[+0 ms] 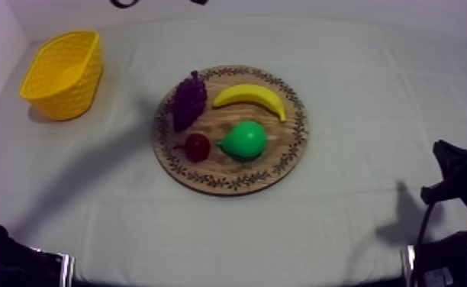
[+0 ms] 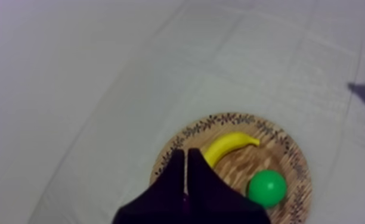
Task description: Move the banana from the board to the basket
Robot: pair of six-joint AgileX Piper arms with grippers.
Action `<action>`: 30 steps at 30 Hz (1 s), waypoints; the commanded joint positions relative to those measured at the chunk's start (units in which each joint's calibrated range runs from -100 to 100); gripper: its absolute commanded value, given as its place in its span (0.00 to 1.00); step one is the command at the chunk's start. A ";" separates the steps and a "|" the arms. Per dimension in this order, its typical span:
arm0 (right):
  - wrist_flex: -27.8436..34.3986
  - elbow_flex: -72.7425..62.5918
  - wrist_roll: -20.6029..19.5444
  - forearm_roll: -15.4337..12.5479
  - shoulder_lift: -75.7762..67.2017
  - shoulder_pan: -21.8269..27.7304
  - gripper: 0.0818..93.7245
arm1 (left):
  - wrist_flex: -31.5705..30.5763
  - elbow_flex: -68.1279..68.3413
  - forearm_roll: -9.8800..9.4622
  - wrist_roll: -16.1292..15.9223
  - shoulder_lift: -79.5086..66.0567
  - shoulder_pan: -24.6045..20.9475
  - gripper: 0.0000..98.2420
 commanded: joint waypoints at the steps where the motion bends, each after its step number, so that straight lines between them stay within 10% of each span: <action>1: -0.02 -0.05 0.02 0.01 -0.03 0.02 0.01 | 2.03 -3.67 0.35 -1.21 4.64 0.02 0.00; 23: -0.02 -0.05 0.02 0.01 -0.03 0.02 0.01 | 11.13 -8.06 -0.70 -5.99 17.35 1.09 0.08; 30: -0.02 -0.05 0.02 0.01 -0.03 0.02 0.01 | 11.81 -7.33 -1.16 -6.81 18.58 1.62 0.61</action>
